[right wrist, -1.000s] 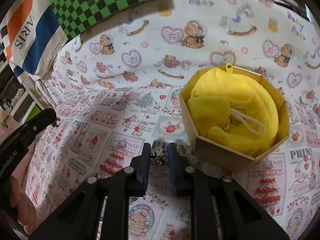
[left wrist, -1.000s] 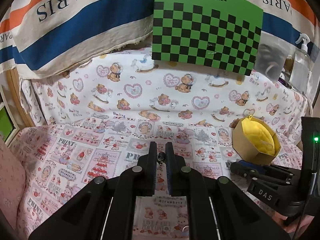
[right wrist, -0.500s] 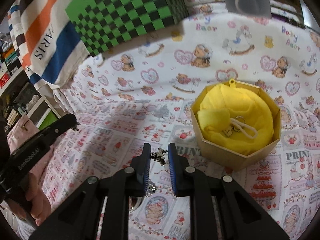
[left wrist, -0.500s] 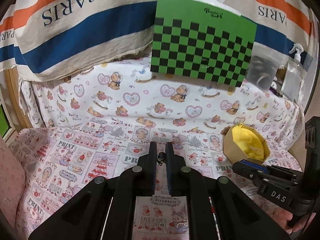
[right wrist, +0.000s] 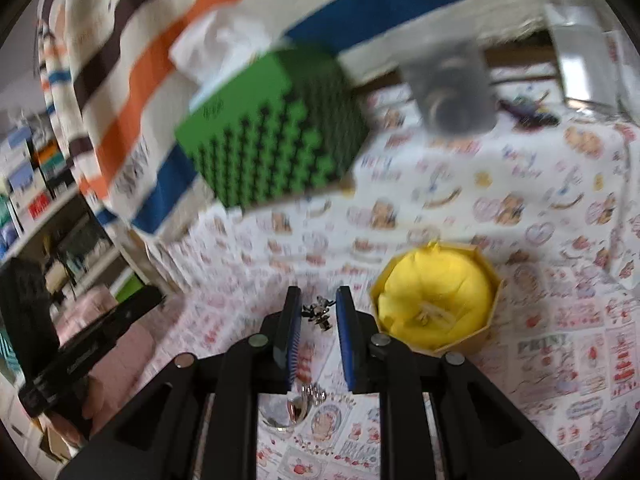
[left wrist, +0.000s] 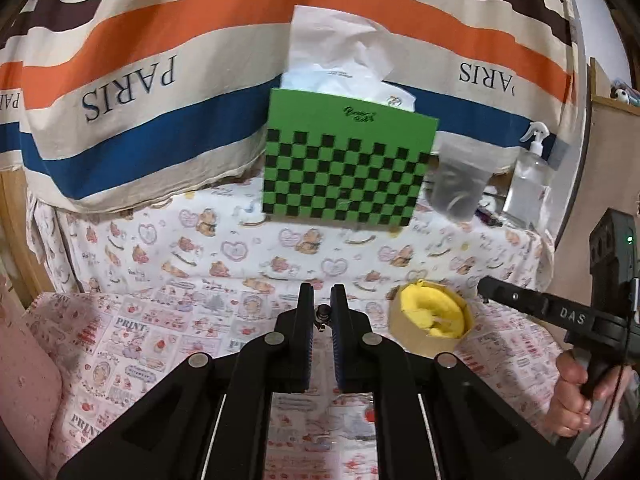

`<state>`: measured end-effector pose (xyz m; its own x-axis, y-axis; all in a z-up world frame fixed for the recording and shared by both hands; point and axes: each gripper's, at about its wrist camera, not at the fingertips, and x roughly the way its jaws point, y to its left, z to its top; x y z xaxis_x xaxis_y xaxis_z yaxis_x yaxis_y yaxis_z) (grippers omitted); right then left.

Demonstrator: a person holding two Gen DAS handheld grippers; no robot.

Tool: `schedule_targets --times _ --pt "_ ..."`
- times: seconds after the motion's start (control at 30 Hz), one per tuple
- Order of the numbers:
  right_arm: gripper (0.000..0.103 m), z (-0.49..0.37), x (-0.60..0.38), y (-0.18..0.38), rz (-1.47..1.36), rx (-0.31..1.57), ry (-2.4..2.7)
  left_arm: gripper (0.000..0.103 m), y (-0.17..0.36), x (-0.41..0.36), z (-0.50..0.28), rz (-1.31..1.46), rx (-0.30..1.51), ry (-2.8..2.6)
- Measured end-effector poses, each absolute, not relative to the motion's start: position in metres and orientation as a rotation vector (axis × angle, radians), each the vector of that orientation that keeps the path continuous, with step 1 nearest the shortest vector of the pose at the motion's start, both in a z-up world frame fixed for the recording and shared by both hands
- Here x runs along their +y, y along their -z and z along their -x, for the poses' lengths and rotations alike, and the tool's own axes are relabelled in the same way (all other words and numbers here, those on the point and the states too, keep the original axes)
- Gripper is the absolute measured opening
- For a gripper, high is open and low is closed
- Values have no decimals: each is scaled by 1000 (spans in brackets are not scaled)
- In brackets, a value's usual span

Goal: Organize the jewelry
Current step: 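Carry both charms over the gold box and lower them onto the yellow lining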

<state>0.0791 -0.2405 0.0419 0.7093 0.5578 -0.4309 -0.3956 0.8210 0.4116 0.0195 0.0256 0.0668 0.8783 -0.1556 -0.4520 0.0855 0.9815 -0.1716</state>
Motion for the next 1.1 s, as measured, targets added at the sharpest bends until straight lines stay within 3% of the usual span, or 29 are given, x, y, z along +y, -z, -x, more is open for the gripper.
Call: schedule_targets --times 0.47,0.87,1.1 --pt "16 -122 -320 -21 -492 552 -409 7 -99 -86 -88 133 504 310" --pt "16 -144 -328 6 -559 598 -452 7 -4 -94 -152 286 707 422" --pt "16 -149 -319 16 -547 636 -466 7 9 -81 -159 349 733 483"
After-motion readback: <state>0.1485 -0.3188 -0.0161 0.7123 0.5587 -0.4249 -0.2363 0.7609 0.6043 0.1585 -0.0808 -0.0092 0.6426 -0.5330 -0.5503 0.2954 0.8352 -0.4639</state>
